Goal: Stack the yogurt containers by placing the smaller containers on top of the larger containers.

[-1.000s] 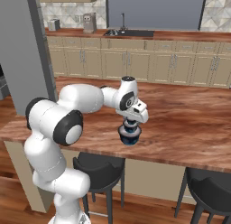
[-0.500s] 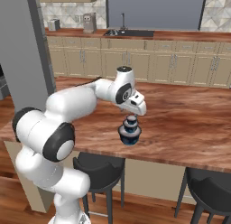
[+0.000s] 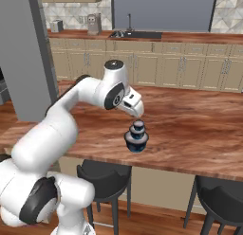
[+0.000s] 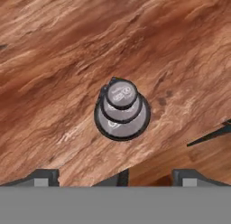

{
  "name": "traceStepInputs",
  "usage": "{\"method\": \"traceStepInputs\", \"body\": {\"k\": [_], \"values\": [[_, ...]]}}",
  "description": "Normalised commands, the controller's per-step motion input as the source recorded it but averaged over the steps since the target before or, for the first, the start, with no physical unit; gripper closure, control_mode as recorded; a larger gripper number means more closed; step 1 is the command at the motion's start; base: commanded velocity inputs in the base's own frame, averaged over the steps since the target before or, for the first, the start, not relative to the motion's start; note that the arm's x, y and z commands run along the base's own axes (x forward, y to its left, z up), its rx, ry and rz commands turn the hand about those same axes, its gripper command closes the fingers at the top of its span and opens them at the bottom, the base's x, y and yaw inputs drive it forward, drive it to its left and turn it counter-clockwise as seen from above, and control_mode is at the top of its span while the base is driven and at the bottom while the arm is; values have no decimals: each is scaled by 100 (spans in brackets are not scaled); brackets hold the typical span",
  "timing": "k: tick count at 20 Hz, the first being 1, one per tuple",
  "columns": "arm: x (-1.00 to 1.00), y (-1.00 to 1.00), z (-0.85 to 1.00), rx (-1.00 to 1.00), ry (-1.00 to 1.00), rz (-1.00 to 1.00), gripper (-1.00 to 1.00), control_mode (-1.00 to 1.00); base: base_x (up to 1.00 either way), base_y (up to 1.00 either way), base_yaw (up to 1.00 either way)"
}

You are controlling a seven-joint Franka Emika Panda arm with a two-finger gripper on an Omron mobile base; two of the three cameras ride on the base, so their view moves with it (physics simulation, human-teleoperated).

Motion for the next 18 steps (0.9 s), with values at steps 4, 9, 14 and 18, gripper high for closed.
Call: {"method": "traceStepInputs", "body": {"k": [4, 9, 14, 18], "values": [[-100, 55, 36, -3, -29, 0, -100, -100, 0, 0, 0], [-100, 52, 16, -4, -36, 0, -100, -100, 0, 0, 0], [-100, 35, 8, -1, -33, 0, -100, -100, 0, 0, 0], [-82, 14, 0, 0, -28, 0, -100, -100, 0, 0, 0]]}}
